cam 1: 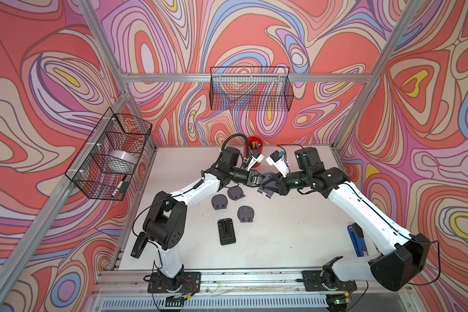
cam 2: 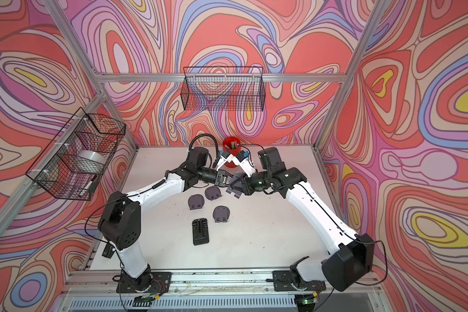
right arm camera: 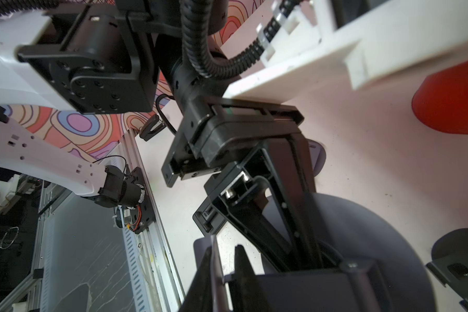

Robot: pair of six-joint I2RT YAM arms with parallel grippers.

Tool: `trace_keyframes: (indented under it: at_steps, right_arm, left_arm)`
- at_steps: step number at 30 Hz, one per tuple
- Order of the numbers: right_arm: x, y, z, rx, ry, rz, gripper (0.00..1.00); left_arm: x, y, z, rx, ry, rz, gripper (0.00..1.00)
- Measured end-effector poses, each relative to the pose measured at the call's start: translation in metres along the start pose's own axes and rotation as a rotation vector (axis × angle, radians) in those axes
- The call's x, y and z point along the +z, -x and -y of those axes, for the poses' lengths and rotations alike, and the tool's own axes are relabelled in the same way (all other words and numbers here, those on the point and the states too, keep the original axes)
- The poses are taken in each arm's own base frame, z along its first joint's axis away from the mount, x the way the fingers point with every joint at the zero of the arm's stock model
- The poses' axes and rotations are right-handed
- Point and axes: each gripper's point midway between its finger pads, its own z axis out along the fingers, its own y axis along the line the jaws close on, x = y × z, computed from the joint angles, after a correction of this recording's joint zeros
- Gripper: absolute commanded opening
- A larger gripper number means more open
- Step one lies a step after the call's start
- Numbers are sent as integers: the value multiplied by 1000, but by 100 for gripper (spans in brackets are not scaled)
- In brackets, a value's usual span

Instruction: Open the phone stand

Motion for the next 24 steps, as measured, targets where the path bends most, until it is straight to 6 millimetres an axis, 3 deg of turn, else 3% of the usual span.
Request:
trace_keyframes:
  at_steps: [8, 16, 24]
  right_arm:
    - [-3, -3, -1, -22, -45, -37, 22]
    - [-2, -3, -4, -75, -53, -48, 1]
    - [1, -4, -4, -123, -71, -76, 0]
  left_arm:
    - [1, -3, 0, -13, -2, -10, 0]
    - [1, -5, 1, -23, -8, -19, 0]
    - [-1, -5, -1, -35, -2, -17, 0]
